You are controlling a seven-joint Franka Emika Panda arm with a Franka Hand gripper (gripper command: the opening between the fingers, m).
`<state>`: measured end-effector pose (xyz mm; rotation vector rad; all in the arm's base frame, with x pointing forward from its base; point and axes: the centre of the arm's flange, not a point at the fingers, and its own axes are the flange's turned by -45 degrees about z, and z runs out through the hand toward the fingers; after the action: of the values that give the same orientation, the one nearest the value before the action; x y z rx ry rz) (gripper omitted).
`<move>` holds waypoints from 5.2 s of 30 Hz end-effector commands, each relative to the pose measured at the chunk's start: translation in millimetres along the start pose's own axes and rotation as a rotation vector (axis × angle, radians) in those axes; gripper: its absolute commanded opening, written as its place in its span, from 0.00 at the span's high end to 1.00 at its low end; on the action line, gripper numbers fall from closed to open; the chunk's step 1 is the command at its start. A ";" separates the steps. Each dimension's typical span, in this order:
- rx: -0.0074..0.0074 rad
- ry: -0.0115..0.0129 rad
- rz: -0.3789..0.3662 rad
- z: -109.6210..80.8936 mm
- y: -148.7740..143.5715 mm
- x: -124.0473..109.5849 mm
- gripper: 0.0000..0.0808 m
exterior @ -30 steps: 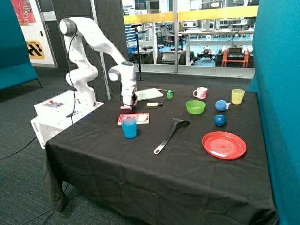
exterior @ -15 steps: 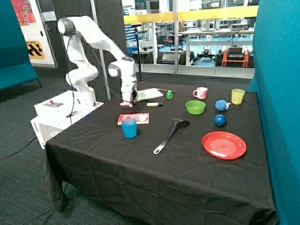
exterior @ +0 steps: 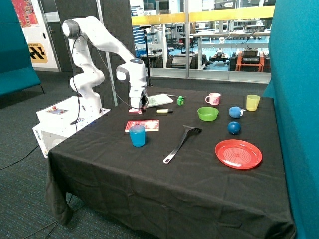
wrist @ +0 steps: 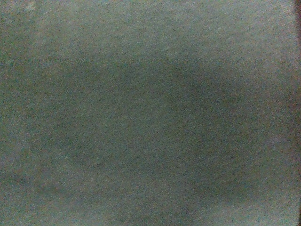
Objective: Put a highlighter on each book
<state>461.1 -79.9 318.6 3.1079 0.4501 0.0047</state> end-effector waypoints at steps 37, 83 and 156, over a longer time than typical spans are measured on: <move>0.0016 -0.0029 0.075 39.5 75.2 33.4 0.94; 0.0017 -0.0028 0.001 5.2 53.9 24.1 0.07; 0.0019 -0.0026 -0.173 -38.1 -134.5 14.4 0.00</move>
<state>428.5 24.7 362.8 3.0505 0.7382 -0.0019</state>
